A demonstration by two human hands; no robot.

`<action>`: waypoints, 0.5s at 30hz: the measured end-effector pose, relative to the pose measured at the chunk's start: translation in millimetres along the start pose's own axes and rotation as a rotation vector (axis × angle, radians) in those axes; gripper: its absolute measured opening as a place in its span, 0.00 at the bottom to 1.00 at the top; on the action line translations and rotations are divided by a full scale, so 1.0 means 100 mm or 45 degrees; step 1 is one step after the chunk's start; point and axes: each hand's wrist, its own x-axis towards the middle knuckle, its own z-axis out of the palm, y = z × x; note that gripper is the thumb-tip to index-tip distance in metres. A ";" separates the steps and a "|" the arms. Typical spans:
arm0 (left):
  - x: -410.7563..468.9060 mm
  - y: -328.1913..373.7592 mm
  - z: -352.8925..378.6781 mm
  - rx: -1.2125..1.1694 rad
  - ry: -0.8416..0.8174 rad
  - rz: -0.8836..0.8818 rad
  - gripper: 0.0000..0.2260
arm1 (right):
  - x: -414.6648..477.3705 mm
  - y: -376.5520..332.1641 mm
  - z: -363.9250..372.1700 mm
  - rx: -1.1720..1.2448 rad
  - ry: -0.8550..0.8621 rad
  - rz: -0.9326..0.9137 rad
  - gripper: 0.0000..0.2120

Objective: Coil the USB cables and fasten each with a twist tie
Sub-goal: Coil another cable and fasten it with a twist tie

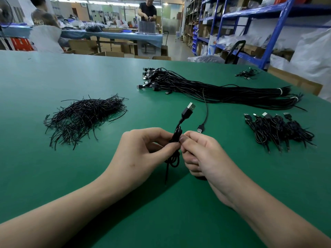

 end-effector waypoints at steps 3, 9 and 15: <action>0.01 0.01 0.01 -0.153 -0.005 -0.055 0.10 | -0.01 0.01 0.00 -0.220 0.086 -0.203 0.16; 0.04 0.04 0.02 -0.574 -0.006 -0.199 0.20 | -0.03 0.01 0.00 -0.793 0.318 -0.679 0.13; 0.05 0.04 0.00 -0.375 -0.001 -0.111 0.17 | 0.01 0.07 0.01 -0.475 0.211 -0.415 0.16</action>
